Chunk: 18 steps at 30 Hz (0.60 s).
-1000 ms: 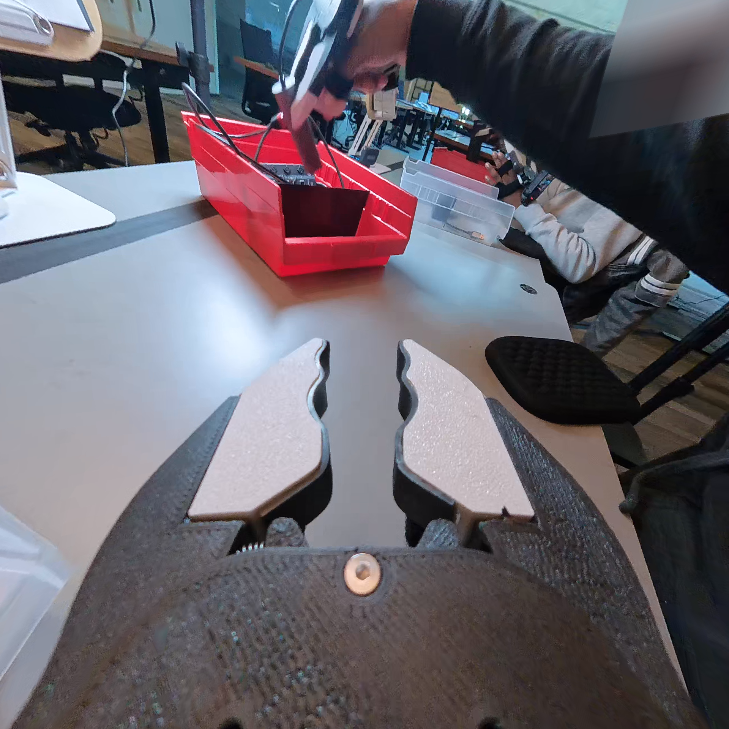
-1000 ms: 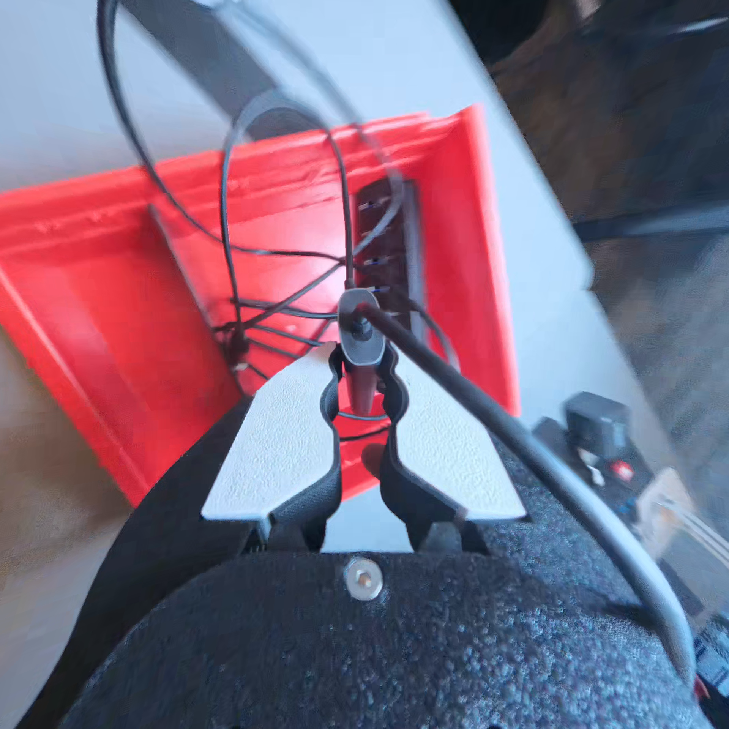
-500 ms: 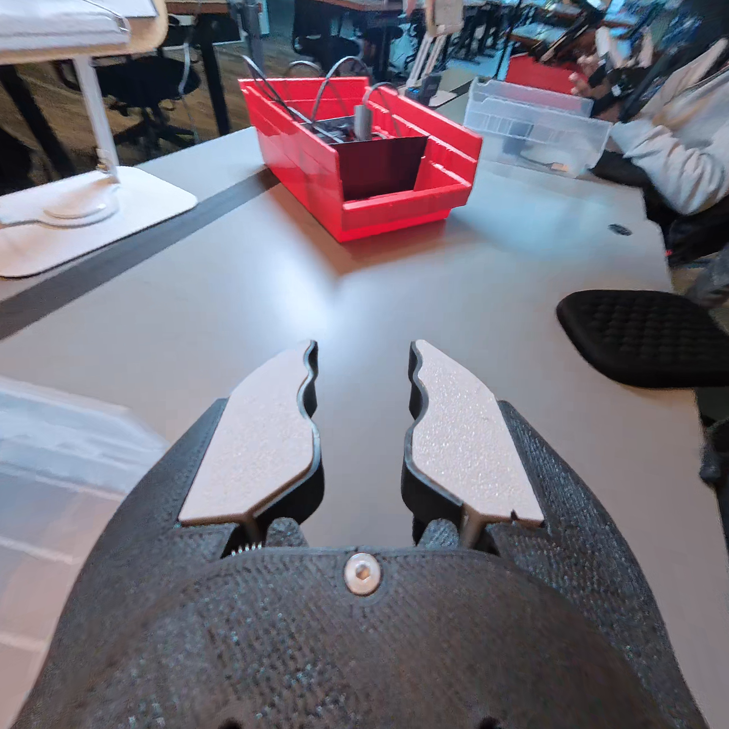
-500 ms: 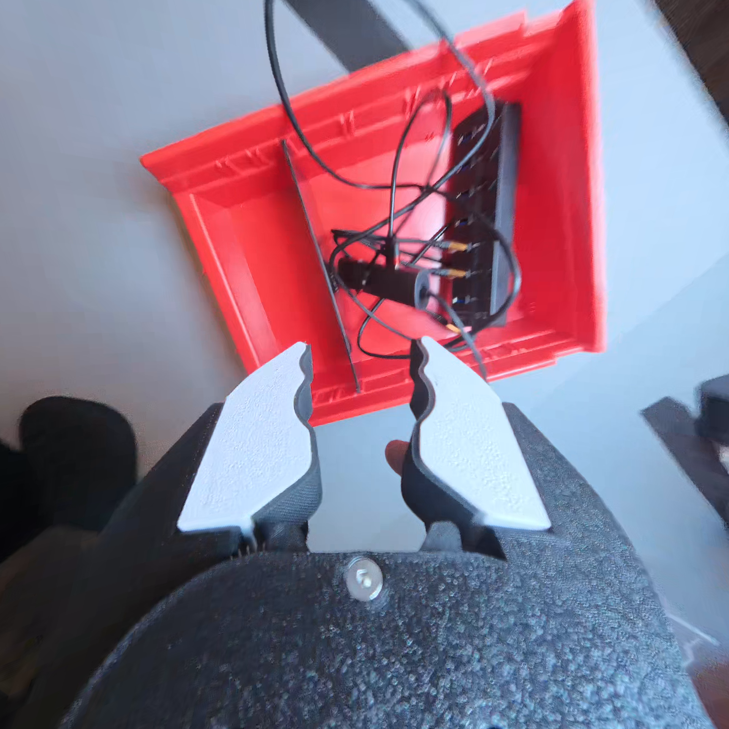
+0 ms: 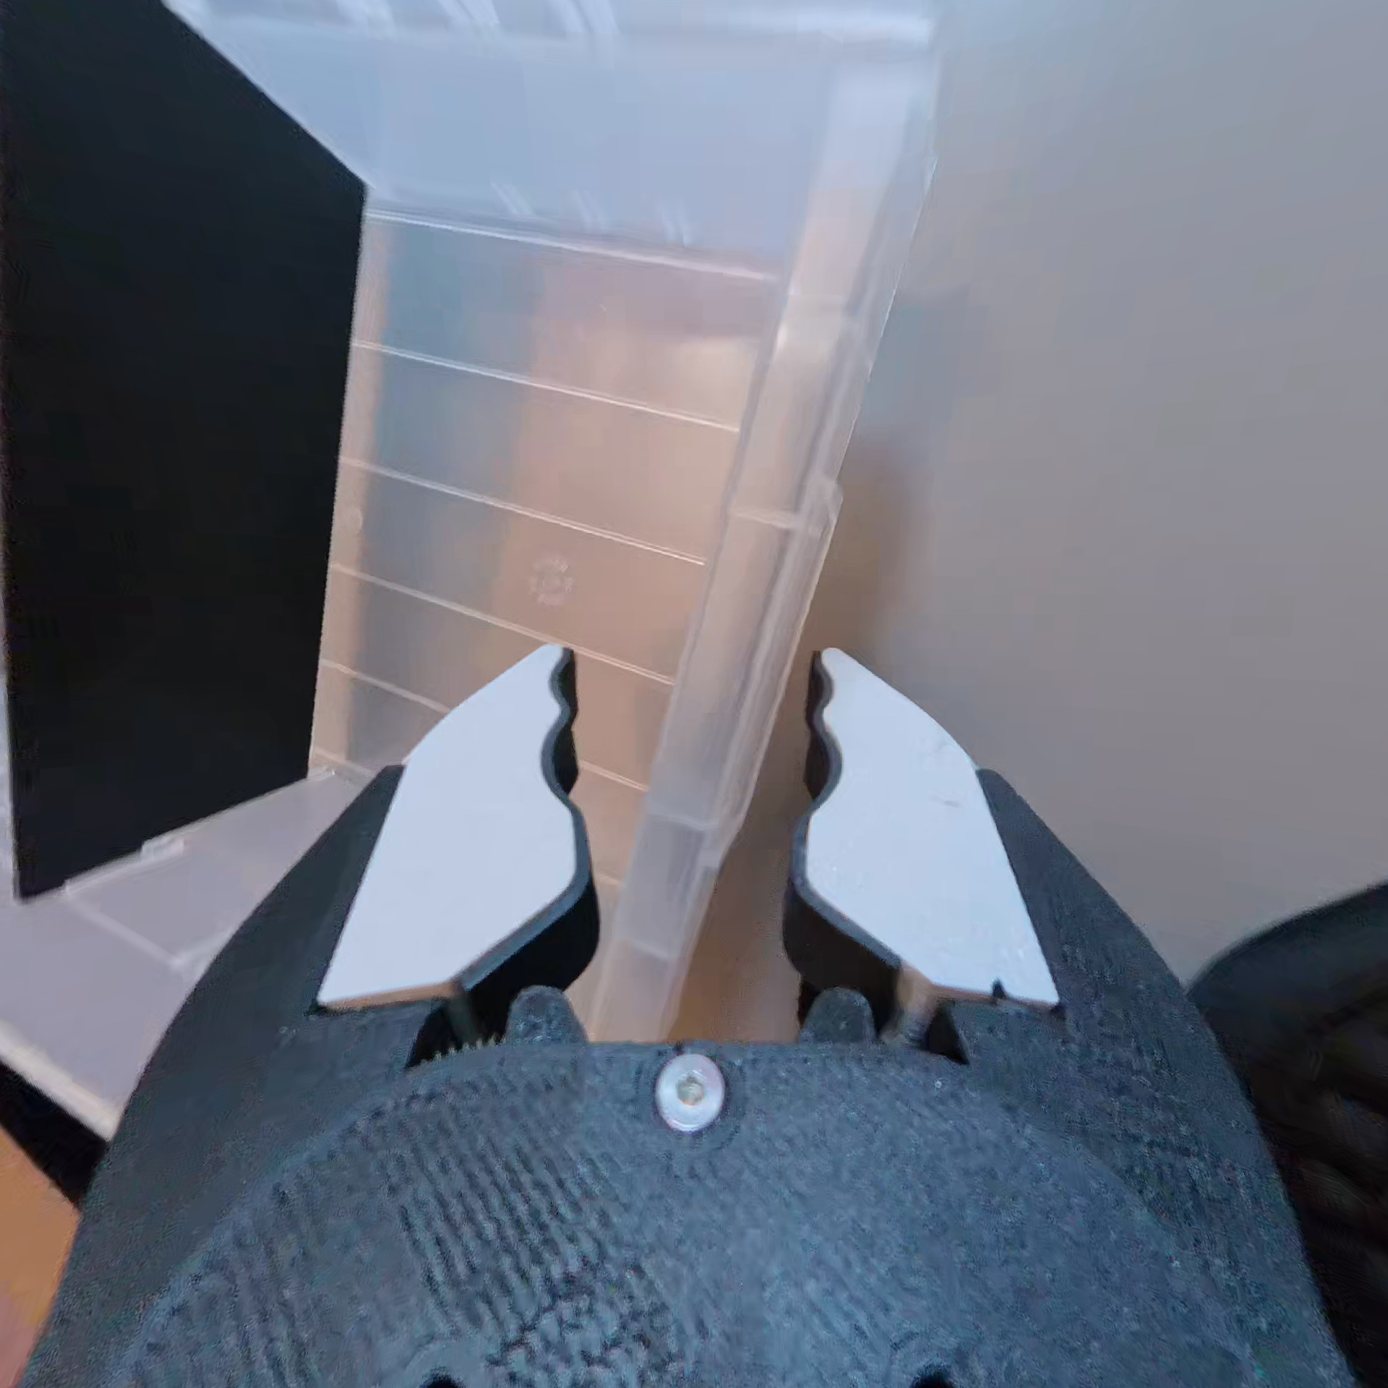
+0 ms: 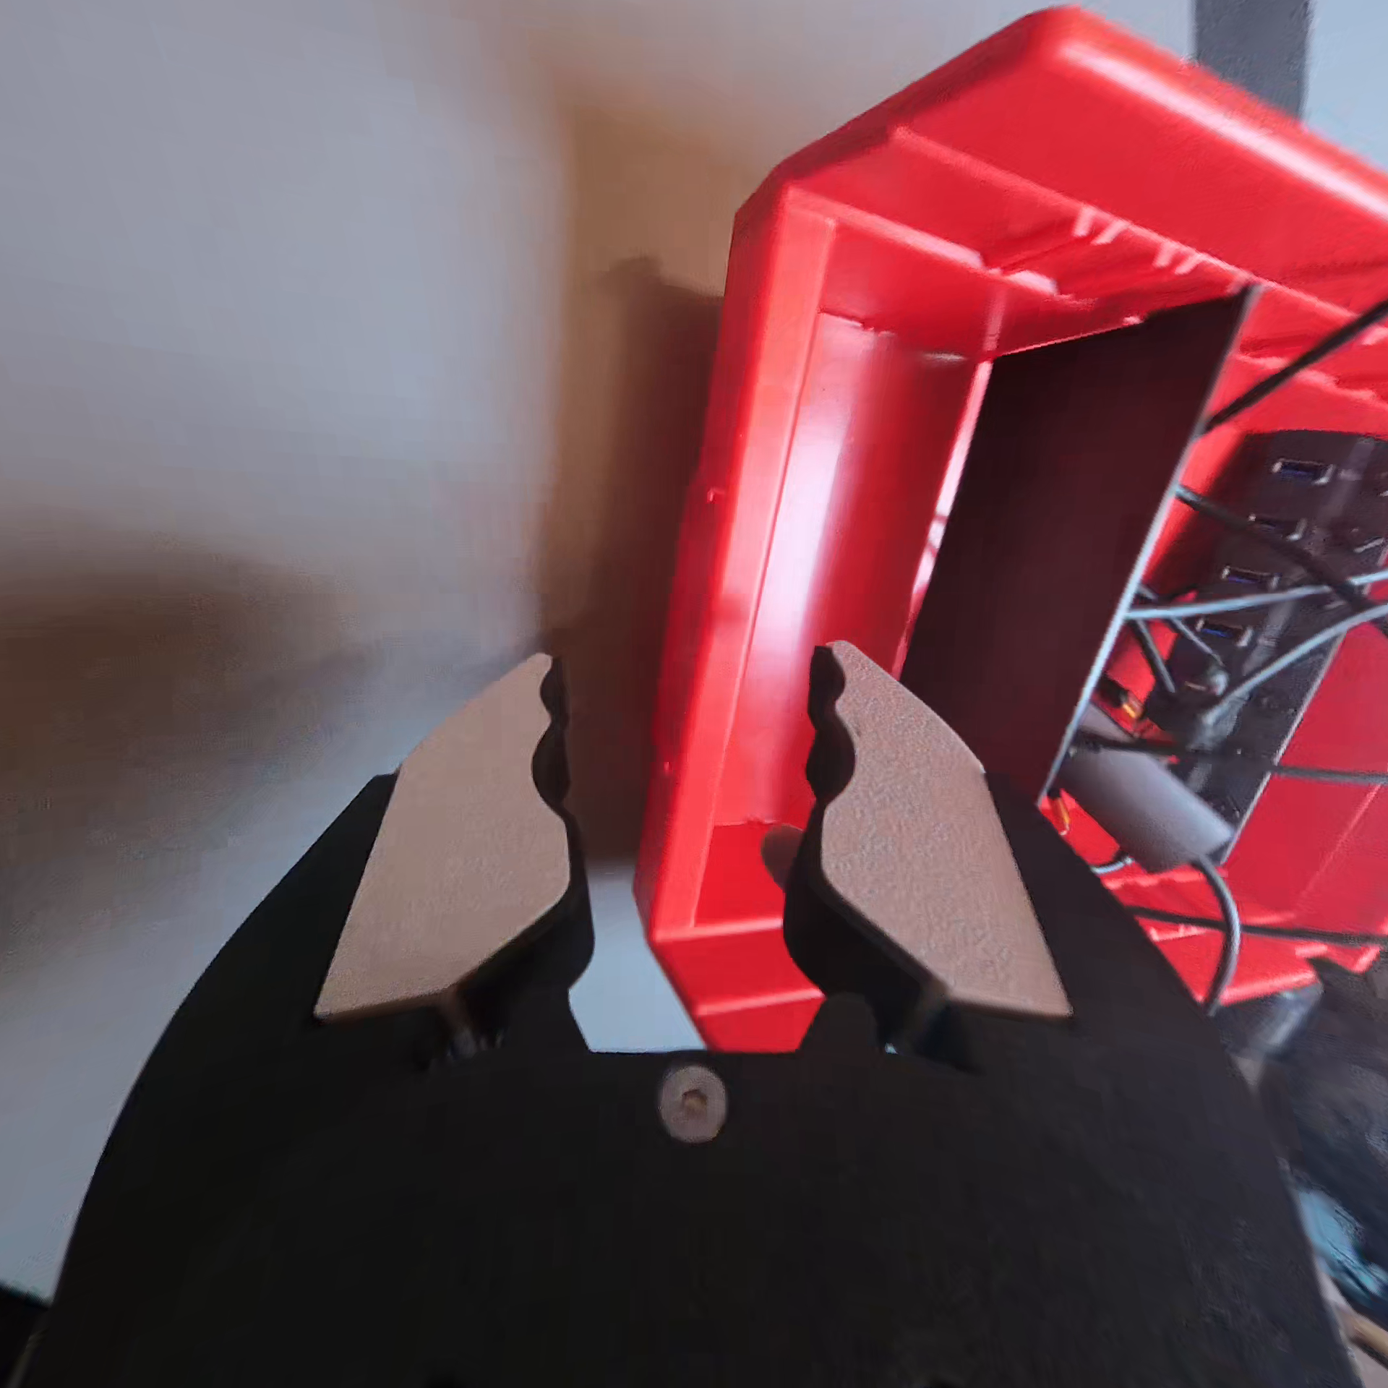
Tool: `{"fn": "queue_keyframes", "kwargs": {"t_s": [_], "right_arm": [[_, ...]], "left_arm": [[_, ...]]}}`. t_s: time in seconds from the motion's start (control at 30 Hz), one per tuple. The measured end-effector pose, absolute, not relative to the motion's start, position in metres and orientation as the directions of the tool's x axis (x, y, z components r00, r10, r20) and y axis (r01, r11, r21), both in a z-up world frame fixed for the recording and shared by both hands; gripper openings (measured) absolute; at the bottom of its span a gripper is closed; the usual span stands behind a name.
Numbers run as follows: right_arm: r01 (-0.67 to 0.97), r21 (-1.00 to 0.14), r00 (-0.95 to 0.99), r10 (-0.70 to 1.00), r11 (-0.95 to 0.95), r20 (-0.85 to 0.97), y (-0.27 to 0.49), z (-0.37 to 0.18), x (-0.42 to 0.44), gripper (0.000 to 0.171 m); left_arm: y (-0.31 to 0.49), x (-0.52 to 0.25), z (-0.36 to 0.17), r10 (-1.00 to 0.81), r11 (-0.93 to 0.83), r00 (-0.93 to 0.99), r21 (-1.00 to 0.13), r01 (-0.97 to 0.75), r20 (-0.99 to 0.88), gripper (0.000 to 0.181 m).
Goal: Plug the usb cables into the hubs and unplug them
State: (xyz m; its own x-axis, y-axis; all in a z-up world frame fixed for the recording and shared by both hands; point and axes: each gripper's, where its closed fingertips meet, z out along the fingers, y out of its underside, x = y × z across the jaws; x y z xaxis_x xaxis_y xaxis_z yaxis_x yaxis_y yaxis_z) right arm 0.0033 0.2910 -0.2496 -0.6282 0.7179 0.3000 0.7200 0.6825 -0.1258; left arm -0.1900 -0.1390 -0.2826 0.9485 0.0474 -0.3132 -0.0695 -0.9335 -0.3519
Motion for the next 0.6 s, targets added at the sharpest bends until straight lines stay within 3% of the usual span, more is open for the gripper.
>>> {"fn": "queue_keyframes", "kwargs": {"t_s": [0.03, 0.07, 0.1, 0.37, 0.6], "right_arm": [[0.714, -0.083, -0.64, 0.696, 0.695, 0.324, 0.294, -0.26, -0.003, 0.058], [0.702, -0.054, -0.653, 0.672, 0.71, 0.349, 0.296, -0.268, -0.009, 0.046], [0.683, -0.033, -0.67, 0.644, 0.729, 0.37, 0.296, -0.272, -0.013, 0.029], [0.544, -0.045, -0.755, 0.512, 0.838, 0.41, 0.239, -0.27, 0.019, 0.031], [0.363, -0.206, -0.768, 0.417, 0.909, 0.487, 0.136, -0.262, 0.066, 0.032]], "left_arm": [[-0.138, -0.191, -0.29, 0.001, -0.942, 0.947, -0.318, -0.107, -0.322, 0.049], [-0.132, -0.186, -0.292, -0.04, -0.932, 0.952, -0.333, -0.146, -0.303, 0.033], [-0.127, -0.189, -0.291, -0.051, -0.926, 0.939, -0.336, -0.172, -0.34, 0.032], [-0.08, -0.172, -0.287, -0.131, -0.884, 0.876, -0.346, -0.316, -0.464, 0.032], [0.0, -0.132, -0.278, -0.284, -0.747, 0.796, -0.397, -0.533, -0.535, 0.031]]}}
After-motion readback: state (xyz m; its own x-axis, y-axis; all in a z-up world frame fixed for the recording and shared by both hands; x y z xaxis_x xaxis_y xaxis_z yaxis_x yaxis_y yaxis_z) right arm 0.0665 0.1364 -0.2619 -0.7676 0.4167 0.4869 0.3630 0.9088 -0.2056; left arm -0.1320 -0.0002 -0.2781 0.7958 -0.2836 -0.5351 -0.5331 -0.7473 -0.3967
